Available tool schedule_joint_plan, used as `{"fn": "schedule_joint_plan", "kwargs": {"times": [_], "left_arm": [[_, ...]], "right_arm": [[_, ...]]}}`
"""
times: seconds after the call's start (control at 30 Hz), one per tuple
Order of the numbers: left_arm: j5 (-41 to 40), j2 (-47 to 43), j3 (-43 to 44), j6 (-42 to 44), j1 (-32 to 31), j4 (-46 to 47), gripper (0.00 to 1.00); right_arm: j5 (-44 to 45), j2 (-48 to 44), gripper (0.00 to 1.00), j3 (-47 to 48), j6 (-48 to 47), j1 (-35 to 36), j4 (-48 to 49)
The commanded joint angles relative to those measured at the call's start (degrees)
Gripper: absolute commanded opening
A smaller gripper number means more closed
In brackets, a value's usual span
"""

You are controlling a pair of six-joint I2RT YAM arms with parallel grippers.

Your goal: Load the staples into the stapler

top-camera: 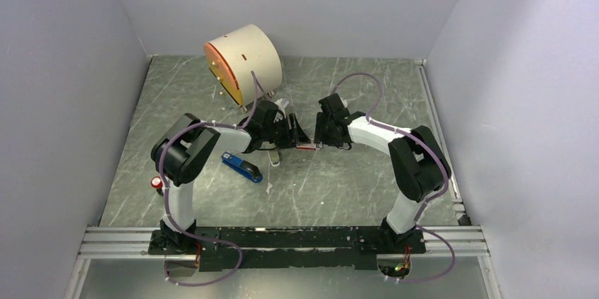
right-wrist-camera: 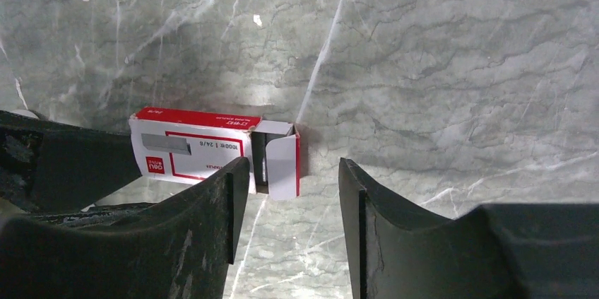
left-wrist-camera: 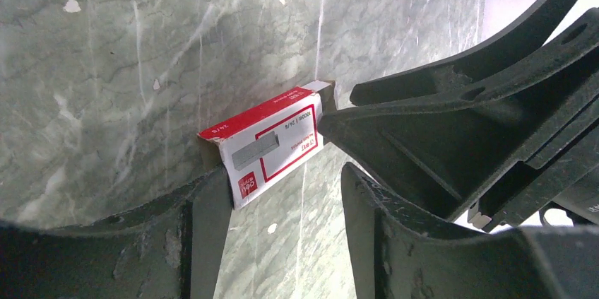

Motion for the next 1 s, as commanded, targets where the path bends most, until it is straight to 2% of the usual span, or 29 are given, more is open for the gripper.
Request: {"fn": "schedule_joint_plan", "kwargs": {"times": [0.0,0.53,0.67,0.83,0.97], "left_arm": [[0.5,0.9,-0.8,1.7,0.4,-0.6,0.62],[-0.9,0.6,-0.9,3.7,0.5,-1.9,0.53],[-1.1,0.5,-0.8,4.1,0.5,-2.4,0.53],[-0.4,0.6,-0.8,3.9,0.5,-2.0,0.54],[-0.6,0.3,-1.0,4.1,0.7,-2.5,0.52]], "right_arm": [[1.5,0.6,0.54,1.3,-0.9,0.3,-1.6],[5.2,-1.0,0.29,0.7,0.2,0.3,-3.1],[4.9,-0.4,0.17,1.1,-0.2,0.2,-2.8],[3.7,-0.5,0.14,1.0,-1.2,0.2,-1.4],[3.7,-0.1,0.02,0.9,-2.4,0.1,-0.9]]}}
